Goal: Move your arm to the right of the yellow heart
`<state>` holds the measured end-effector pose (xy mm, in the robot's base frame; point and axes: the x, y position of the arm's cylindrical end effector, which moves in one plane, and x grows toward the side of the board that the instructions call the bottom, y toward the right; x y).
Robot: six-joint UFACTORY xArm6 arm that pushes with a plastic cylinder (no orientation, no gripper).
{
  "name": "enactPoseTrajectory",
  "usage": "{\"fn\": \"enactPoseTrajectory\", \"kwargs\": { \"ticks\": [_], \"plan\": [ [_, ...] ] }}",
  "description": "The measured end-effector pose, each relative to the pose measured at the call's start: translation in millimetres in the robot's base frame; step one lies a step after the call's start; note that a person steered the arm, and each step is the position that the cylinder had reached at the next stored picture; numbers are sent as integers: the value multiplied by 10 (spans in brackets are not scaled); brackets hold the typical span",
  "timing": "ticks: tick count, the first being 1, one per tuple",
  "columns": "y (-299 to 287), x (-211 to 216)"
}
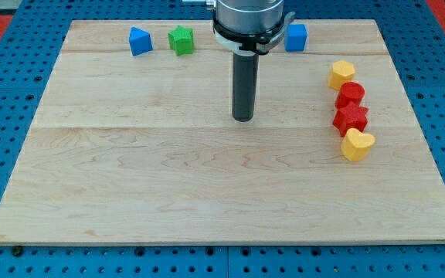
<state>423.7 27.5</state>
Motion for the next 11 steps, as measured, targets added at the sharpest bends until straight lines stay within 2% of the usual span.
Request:
{"fn": "enactPoseTrajectory", "kwargs": {
  "ticks": [2,4,5,6,7,8,10,11],
  "plan": [
    [-223,-64],
    [572,-67],
    [293,280],
    [16,1059],
    [1011,1750],
    [2386,1878],
    [2736,580],
    [2171,169]
  ]
}}
